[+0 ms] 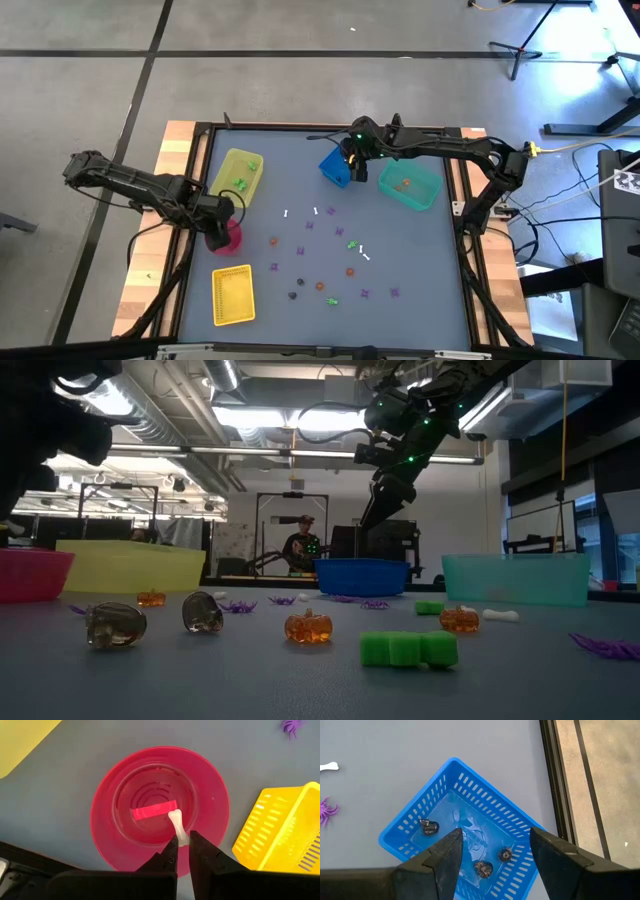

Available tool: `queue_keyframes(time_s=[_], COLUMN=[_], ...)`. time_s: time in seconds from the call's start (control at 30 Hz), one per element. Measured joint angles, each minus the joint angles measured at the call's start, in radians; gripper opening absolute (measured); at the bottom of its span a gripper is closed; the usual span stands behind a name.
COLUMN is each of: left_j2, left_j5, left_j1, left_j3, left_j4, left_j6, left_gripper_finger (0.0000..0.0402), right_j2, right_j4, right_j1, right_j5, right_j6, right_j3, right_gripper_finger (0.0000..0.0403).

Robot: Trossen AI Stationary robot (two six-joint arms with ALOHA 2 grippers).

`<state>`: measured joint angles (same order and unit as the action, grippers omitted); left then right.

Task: Sort Halloween decoration
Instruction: Put the white bone toy into the red bowl, then put the purple spider toy into the yellow basket

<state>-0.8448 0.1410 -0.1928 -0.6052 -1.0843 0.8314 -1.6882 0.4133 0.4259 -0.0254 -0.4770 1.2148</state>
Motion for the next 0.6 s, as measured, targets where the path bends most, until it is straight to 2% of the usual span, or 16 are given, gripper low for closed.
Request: queue_keyframes(time_s=[0.17, 0.6], left_j2=[0.0, 0.0], left_j5=[0.0, -0.001], left_j1=[0.0, 0.0], left_j3=[0.0, 0.0], left_j4=[0.0, 0.03], left_j6=[0.005, 0.031], left_gripper_finger=[0.0017, 0.0128], right_j2=[0.0, 0.0], right_j4=[0.0, 0.0], right_j1=[0.0, 0.0], right_j5=[0.0, 0.0], right_j6=[0.0, 0.0], right_j3=[0.0, 0.0], right_gripper_finger=[0.023, 0.023])
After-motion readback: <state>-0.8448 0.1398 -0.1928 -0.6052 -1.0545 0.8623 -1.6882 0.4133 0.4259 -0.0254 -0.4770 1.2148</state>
